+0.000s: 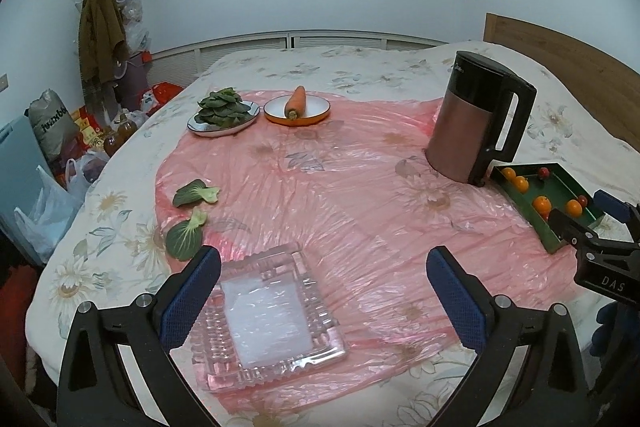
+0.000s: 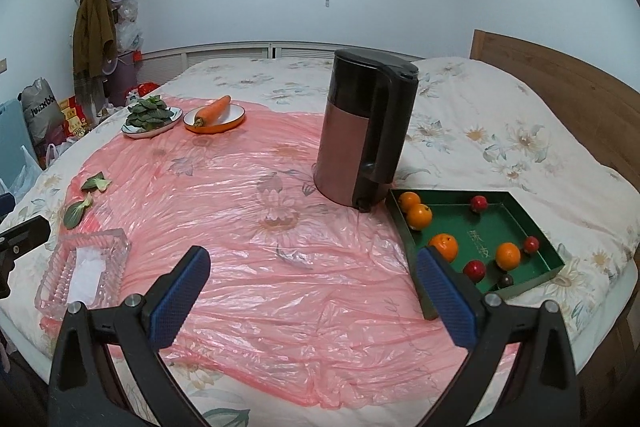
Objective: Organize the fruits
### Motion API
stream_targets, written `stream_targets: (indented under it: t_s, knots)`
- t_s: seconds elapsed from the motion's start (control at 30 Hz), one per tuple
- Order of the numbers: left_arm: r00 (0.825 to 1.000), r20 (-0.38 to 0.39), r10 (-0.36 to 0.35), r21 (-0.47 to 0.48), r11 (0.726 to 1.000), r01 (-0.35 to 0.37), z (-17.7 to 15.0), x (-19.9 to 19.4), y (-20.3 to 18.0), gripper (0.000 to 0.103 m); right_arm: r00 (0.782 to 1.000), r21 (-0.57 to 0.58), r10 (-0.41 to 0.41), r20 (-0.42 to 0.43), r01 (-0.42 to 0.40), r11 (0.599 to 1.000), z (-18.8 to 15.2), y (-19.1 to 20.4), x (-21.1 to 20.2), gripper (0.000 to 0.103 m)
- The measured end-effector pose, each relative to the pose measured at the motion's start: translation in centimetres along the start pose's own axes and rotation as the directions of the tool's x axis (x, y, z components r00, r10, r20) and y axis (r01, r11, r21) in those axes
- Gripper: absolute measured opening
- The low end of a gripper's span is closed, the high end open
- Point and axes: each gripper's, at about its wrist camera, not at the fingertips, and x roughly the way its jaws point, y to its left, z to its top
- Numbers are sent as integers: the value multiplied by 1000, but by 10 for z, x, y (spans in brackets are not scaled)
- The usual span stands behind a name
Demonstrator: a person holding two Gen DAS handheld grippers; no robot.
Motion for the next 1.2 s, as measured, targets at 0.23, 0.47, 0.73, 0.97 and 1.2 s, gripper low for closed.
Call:
stream_targets:
  t_s: [0.23, 0.47, 0.73, 0.97, 1.2]
  knots:
    - [1000, 7, -14, 15, 1000, 14, 1, -3, -1, 101, 1000, -7, -2, 1, 2, 1000, 2, 0, 0, 103]
    - [1000, -3, -24, -2, 1000, 24, 4, -2, 1, 101, 1000, -4, -5, 5, 5, 1000, 3, -5, -1, 103]
    - [1000, 21, -15, -24, 1000, 15, 4, -2, 6, 101, 1000, -15, -5, -1, 5, 1000, 2, -7, 0, 103]
    - [999, 33, -6, -14, 1000, 7, 3, -4, 5, 101, 1000, -17, -2, -6, 1, 1000, 1, -7, 2, 103]
    - [999, 46, 12, -14, 1000, -11, 3, -6, 5, 101, 1000, -19, -3, -8, 3, 1000, 0, -6, 3, 103]
